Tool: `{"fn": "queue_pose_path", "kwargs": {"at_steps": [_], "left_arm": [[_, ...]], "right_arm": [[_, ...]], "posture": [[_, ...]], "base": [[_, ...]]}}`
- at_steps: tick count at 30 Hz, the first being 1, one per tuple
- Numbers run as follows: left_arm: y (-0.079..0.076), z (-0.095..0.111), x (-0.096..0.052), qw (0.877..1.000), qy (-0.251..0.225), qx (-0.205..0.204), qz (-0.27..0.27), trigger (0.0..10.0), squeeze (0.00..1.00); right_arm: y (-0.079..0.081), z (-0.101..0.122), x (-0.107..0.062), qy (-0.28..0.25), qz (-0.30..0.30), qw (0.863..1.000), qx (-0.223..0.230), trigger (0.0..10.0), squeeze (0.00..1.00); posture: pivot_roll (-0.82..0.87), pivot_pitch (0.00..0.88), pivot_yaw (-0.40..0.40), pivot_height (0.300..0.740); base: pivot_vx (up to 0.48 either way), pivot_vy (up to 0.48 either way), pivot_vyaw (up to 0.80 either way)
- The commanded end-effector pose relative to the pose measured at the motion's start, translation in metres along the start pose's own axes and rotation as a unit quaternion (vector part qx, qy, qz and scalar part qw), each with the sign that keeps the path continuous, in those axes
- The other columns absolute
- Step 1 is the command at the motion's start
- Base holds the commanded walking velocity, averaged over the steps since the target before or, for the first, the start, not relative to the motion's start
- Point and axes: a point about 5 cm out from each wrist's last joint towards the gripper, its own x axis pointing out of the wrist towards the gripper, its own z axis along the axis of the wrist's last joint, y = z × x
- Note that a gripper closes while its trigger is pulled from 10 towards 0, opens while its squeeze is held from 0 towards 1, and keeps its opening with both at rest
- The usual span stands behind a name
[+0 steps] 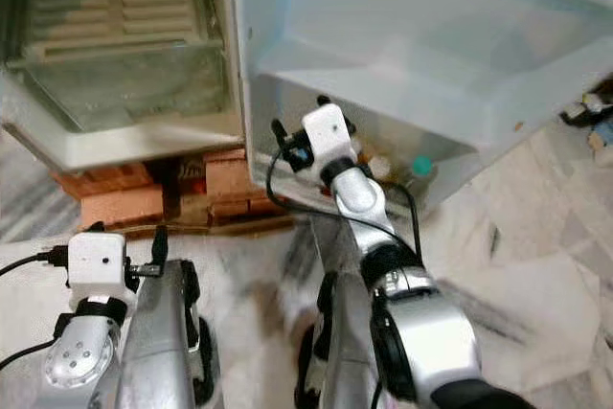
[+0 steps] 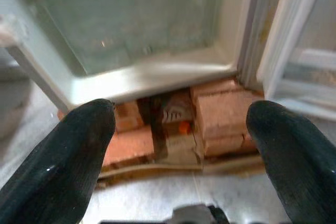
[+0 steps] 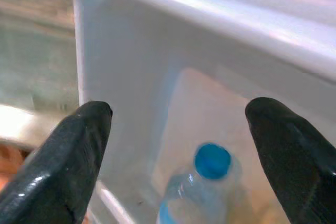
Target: Restocking fridge
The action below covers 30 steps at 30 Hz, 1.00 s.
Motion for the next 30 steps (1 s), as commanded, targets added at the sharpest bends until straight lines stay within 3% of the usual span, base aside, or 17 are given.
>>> {"fn": "queue_pose_path", "kwargs": {"at_steps": [1,5,6,7,8,12,16,27,30], "left_arm": [[-0.001,-0.005,0.0,1.0,0.003,-0.001,0.0,10.0,0.0],[0.0,-0.006,0.004,1.0,-0.002,0.0,0.002,10.0,0.0],[0.001,-0.008,0.006,1.0,-0.003,0.001,0.0,10.0,0.0],[0.001,-0.008,0.006,1.0,-0.003,0.001,0.0,10.0,0.0],[0.001,-0.01,0.007,1.0,-0.003,0.003,-0.001,10.0,0.0],[0.001,-0.014,0.013,1.0,-0.008,0.015,-0.012,10.0,0.0],[-0.001,-0.013,0.024,0.999,-0.024,0.021,-0.023,10.0,0.0],[0.0,-0.019,0.019,0.999,-0.021,0.023,-0.027,10.0,0.0],[-0.004,-0.02,0.021,0.999,-0.014,-0.009,-0.033,10.0,0.0]], "right_arm": [[-0.007,-0.007,-0.01,0.004,-0.026,0.999,0.022,10.0,1.0],[-0.005,-0.021,-0.033,0.01,-0.061,0.996,0.059,10.0,1.0],[-0.002,-0.028,-0.043,0.018,-0.073,0.995,0.068,10.0,0.14],[-0.002,-0.028,-0.043,0.018,-0.073,0.995,0.068,10.0,0.14],[0.0,-0.03,-0.047,0.023,-0.076,0.994,0.074,10.0,0.0],[0.012,-0.028,-0.058,0.014,-0.06,0.996,0.07,10.0,0.0],[0.004,-0.024,-0.061,0.012,-0.083,0.992,0.093,10.0,0.0],[-0.002,-0.026,-0.068,0.033,-0.1,0.989,0.1,10.0,0.0],[-0.003,-0.023,-0.066,0.033,-0.104,0.989,0.096,10.0,0.0]], "posture": [[0.14,0.019,-0.086,0.576],[0.14,0.0,-0.069,0.576],[0.14,0.0,-0.058,0.576],[0.14,0.0,-0.058,0.576],[0.13,0.0,-0.05,0.576],[0.13,0.0,-0.038,0.576],[0.13,0.0,-0.037,0.591],[0.13,0.0,-0.043,0.636],[0.13,0.0,-0.041,0.651]], "base": [[0.0,0.0,0.0],[0.0,0.0,0.0],[0.0,0.0,0.0],[0.0,0.0,0.0],[0.0,0.0,0.0],[0.0,0.0,0.0],[0.0,0.0,0.0],[0.0,0.0,0.0],[0.0,0.0,0.0]]}}
